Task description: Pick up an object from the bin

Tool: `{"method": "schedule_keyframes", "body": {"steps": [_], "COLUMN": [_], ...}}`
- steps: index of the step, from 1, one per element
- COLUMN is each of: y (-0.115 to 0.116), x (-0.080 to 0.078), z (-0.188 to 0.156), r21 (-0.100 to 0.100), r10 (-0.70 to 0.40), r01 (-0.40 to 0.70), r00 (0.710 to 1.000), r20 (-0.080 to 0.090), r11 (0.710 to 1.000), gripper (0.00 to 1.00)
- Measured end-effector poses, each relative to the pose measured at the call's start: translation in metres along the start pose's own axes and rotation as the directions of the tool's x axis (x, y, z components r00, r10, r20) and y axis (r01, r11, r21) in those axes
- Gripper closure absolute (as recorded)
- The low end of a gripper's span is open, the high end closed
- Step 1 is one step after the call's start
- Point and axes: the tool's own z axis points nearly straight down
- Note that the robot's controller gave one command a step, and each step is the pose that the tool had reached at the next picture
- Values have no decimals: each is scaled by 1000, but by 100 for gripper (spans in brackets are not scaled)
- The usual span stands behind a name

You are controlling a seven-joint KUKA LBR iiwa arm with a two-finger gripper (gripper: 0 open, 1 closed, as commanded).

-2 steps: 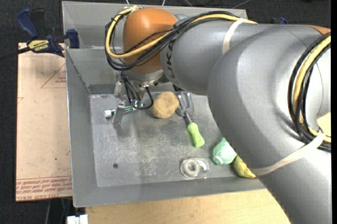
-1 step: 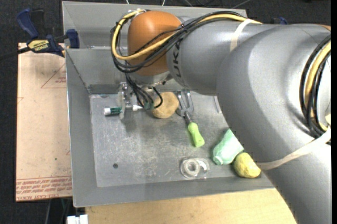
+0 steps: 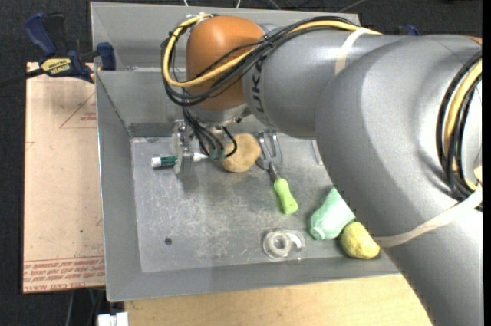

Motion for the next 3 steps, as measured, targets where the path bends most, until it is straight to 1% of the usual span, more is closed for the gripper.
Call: {"method": "schedule_keyframes", "body": {"steps": [1,3], "y": [0,1], "x": [2,1], "z": [-14,-99], "r21": [1,0], "r10": [1,2], "r01": [-1,-2], "r00": [1000,1000], "r20": [-6,-6], "r11": [1000,1000], "gripper": [100,100]}}
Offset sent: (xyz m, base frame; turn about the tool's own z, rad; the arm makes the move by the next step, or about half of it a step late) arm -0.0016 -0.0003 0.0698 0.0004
